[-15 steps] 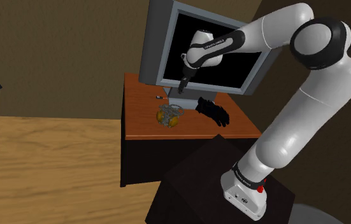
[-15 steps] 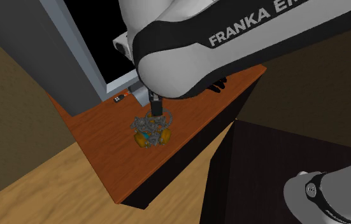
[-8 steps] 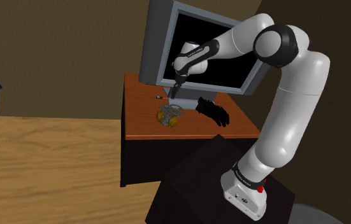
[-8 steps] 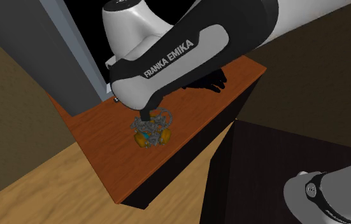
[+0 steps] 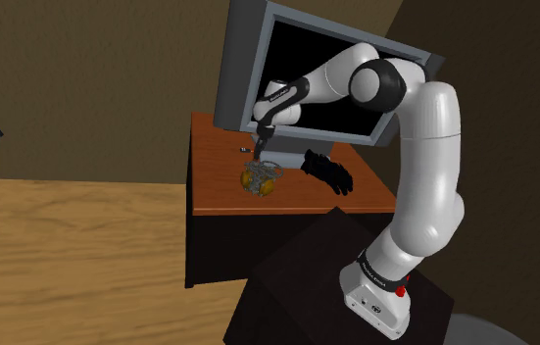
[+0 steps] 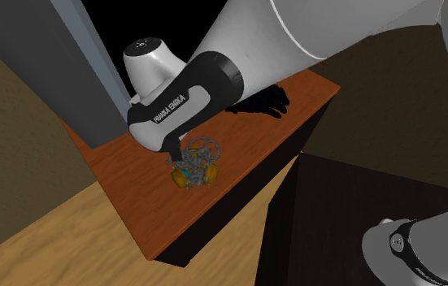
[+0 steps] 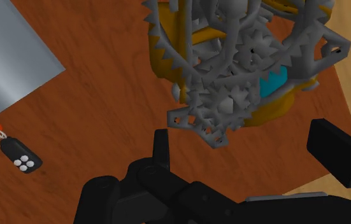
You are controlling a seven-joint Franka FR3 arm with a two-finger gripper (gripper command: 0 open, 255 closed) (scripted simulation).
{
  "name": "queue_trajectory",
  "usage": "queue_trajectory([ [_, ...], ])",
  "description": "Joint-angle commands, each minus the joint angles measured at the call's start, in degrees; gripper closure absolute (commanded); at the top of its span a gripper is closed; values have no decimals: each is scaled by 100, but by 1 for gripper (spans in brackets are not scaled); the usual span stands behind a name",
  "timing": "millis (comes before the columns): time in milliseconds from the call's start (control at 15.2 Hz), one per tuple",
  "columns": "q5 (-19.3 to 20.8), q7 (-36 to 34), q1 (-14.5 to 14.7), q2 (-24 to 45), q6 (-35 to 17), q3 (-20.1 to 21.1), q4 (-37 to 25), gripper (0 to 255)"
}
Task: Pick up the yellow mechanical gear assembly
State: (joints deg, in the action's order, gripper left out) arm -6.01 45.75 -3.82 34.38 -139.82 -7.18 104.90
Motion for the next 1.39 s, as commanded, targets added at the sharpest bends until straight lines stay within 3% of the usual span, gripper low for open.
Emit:
queue_trajectory([
  [0, -22, 26, -20, 162, -96, 23, -63, 0],
  [396, -60, 50, -46, 435, -318, 58, -114, 0],
  [462, -58, 40, -37, 428, -308, 58, -118, 255],
  [1320, -27, 30, -23, 195, -126, 27, -66, 255],
])
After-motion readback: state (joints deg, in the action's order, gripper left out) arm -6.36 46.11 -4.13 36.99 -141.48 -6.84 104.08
